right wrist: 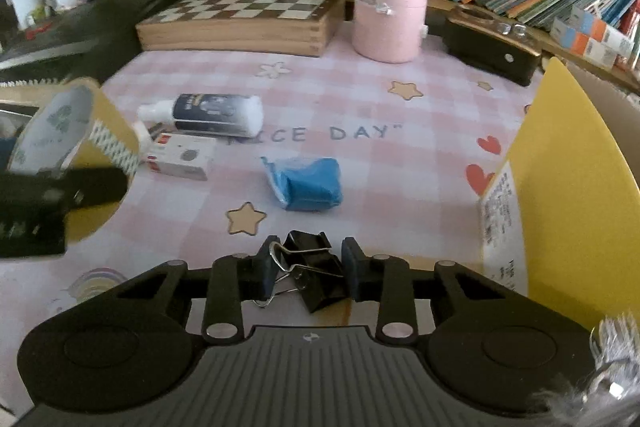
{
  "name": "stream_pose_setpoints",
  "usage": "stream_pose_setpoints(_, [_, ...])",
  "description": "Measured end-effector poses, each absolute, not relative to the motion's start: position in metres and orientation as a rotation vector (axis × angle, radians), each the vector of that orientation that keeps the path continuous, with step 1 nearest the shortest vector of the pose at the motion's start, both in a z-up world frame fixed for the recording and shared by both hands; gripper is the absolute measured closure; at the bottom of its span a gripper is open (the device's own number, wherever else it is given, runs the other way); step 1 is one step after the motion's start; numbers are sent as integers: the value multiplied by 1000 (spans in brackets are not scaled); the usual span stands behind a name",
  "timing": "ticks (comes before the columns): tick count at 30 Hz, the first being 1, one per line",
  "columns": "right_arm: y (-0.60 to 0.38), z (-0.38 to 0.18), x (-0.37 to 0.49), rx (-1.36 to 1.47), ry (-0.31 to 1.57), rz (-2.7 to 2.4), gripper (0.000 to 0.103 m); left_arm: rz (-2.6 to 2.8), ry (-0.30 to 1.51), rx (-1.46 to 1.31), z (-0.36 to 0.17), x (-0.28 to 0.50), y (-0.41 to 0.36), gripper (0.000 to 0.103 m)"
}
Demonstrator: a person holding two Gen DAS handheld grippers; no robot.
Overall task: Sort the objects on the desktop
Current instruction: 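Grasp the black binder clip with the right gripper while the left gripper grasps the yellow tape roll, then lift the tape roll with the left gripper while the right gripper lifts the binder clip, then carry the tape roll and binder clip in both grippers over the yellow box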
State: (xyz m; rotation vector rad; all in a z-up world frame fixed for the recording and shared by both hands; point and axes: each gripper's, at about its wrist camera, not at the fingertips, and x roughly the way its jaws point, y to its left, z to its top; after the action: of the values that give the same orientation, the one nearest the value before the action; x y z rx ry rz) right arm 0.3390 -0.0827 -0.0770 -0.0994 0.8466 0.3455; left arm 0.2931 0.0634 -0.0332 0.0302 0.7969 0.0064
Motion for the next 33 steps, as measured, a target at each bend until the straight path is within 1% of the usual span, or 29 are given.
stream_pose_setpoints(9, [-82,-51,317,-128,753,372,73,26,744,-38,-20,264,69,18])
stream_pose_setpoints(16, [-84,-22,285,-132,709,386,73,5,679,-53,1,232,74,18])
stream_pose_setpoints(24, [-90,12,236,-103,689,376,73,-57,643,-79,20,184,85,18])
stream_pose_setpoints(33, [-82,14,173,-103,721,363,73,-108,631,-75,25,125,93,18])
